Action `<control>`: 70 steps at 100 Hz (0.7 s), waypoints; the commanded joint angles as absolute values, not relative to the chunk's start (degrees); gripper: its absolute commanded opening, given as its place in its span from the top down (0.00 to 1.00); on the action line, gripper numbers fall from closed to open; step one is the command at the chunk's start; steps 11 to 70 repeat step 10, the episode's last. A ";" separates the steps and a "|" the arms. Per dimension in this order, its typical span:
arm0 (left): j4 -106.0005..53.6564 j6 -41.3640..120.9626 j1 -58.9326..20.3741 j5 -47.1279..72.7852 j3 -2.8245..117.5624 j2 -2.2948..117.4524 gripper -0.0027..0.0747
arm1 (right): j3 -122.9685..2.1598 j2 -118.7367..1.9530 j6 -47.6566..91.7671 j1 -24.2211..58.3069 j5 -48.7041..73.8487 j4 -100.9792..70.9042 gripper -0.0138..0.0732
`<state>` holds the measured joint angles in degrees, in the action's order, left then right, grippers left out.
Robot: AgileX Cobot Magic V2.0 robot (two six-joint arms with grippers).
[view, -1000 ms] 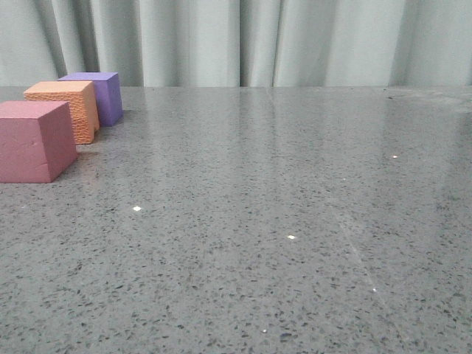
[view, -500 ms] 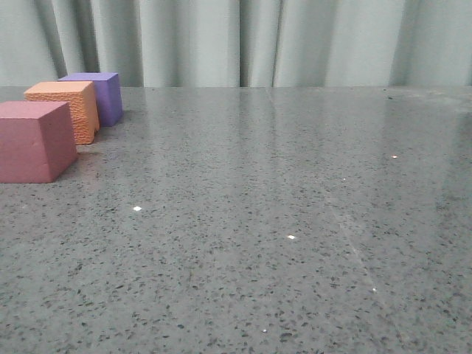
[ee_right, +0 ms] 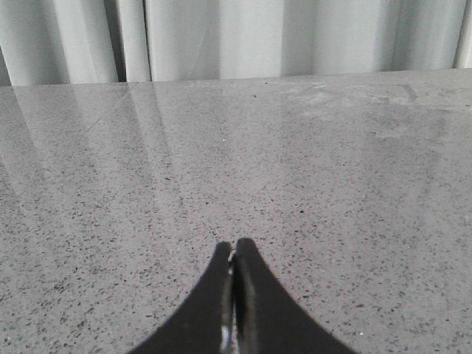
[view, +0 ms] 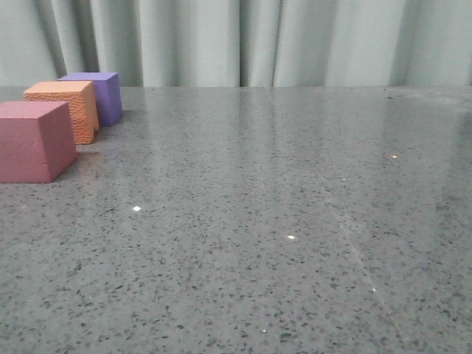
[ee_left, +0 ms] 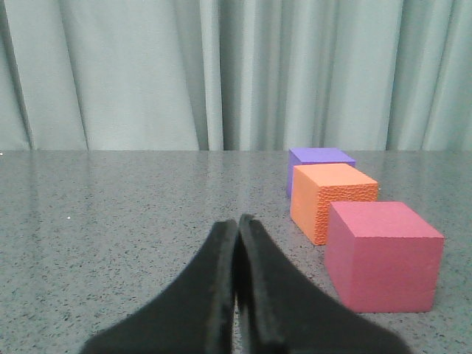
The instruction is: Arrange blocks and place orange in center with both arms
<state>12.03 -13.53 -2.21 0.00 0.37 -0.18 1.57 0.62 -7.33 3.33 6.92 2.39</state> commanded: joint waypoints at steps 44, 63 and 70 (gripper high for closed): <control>11.36 -13.43 -2.15 -4.70 -2.91 -2.15 0.99 | 0.79 1.77 -6.76 3.05 1.95 2.49 0.92; 11.36 -13.43 -2.15 -4.70 -2.91 -2.15 0.99 | 0.79 1.77 -6.76 3.05 1.95 2.49 0.92; 11.36 -13.43 -2.15 -4.70 -2.91 -2.15 0.99 | 0.79 1.77 -6.76 3.05 1.95 2.49 0.92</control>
